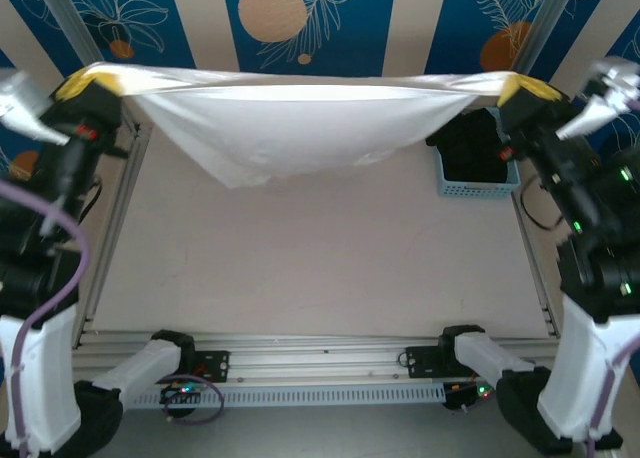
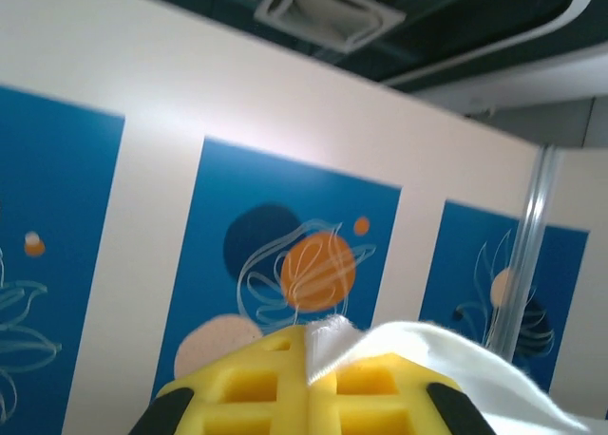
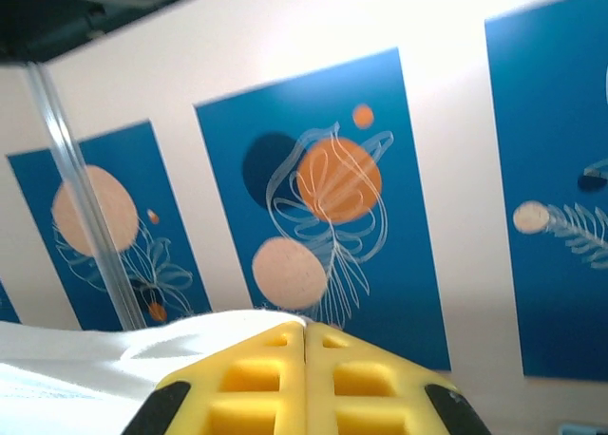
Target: Fold the inside-out t-shirt
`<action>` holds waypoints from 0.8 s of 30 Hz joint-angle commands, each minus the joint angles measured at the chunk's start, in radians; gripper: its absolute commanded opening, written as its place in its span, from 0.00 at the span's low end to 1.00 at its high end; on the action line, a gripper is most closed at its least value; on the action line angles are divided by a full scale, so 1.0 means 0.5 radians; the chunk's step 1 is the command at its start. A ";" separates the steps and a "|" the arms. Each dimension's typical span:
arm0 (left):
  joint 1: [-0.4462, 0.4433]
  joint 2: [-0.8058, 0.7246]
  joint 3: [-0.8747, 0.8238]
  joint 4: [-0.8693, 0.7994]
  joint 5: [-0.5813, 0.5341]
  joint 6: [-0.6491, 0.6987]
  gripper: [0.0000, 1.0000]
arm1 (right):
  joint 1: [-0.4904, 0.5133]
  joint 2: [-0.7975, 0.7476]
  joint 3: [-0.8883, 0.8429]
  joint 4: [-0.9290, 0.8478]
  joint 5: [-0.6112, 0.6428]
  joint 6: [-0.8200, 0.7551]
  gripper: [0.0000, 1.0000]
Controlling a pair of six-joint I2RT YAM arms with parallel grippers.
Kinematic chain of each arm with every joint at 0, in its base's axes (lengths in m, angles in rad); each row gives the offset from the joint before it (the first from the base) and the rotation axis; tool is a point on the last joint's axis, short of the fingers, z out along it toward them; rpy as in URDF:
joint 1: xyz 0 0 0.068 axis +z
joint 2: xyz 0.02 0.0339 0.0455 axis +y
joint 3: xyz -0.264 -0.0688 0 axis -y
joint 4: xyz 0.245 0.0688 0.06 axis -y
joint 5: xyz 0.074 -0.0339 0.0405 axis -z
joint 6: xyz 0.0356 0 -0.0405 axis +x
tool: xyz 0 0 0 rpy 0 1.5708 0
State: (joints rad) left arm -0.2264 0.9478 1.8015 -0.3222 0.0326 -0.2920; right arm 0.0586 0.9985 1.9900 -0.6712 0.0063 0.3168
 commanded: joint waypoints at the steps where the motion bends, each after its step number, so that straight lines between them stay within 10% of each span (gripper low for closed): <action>1: 0.025 0.092 0.020 -0.083 -0.096 0.077 0.00 | -0.010 0.015 -0.013 -0.062 0.064 -0.023 0.00; 11: 0.026 0.648 0.114 0.028 -0.194 0.209 0.00 | -0.009 0.448 0.100 0.120 0.091 -0.082 0.00; 24: 0.122 1.595 1.455 -0.235 -0.170 0.292 0.00 | -0.011 1.506 1.342 -0.013 -0.069 -0.009 0.00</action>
State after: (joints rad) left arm -0.1844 1.7584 2.3749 -0.4522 -0.0540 -0.1642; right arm 0.0582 1.7264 2.5046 -0.6670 0.0063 0.2955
